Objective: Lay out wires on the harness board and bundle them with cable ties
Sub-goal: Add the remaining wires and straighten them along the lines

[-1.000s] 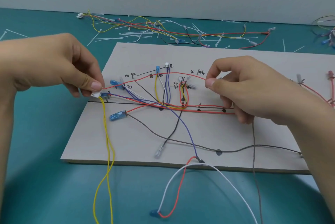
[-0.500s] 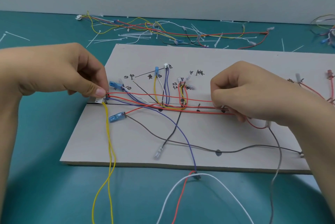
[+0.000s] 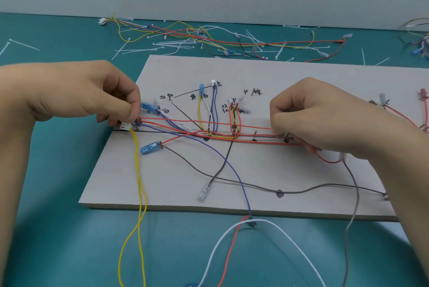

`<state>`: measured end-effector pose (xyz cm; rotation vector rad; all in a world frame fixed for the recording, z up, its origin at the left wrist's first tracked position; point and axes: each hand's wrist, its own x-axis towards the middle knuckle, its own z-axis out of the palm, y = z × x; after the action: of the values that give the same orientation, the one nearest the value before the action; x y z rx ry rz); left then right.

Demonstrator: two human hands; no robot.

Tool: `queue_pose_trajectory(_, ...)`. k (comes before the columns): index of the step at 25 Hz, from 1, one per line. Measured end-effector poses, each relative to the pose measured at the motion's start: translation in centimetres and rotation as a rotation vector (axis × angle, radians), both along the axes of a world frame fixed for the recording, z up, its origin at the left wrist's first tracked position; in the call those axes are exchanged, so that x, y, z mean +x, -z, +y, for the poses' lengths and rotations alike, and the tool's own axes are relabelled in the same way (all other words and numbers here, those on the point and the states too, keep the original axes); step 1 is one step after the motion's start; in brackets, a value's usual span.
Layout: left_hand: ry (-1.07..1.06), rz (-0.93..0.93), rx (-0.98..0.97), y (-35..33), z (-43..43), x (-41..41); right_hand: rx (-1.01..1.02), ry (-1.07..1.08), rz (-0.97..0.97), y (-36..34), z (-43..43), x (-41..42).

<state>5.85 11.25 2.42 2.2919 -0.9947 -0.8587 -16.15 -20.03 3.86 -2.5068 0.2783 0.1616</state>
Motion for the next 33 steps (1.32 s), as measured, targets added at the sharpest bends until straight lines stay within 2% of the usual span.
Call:
queue_pose_trajectory(11, 0.022, 0.079, -0.116, 0.2, 0.7, 0.7, 0.005, 0.011, 0.014, -0.1, 0.2, 0.0)
queue_pose_trajectory(19, -0.033, 0.103, -0.083, 0.3, 0.9, 0.6, -0.001, 0.01, 0.012, -0.1, 0.2, 0.0)
queue_pose_trajectory(23, -0.053, 0.064, -0.041, 0.3, 1.1, 0.5, -0.003, 0.026, -0.003, 0.0, -0.1, 0.0)
queue_pose_trajectory(27, -0.052, 0.048, -0.076, 0.2, 0.6, 0.1, 0.113, 0.109, -0.028, 0.0, -0.8, -0.1)
queue_pose_trajectory(33, -0.011, 0.041, -0.122, -0.2, 0.0, -0.6, 0.108, 0.041, -0.033, -0.4, -1.2, -0.4)
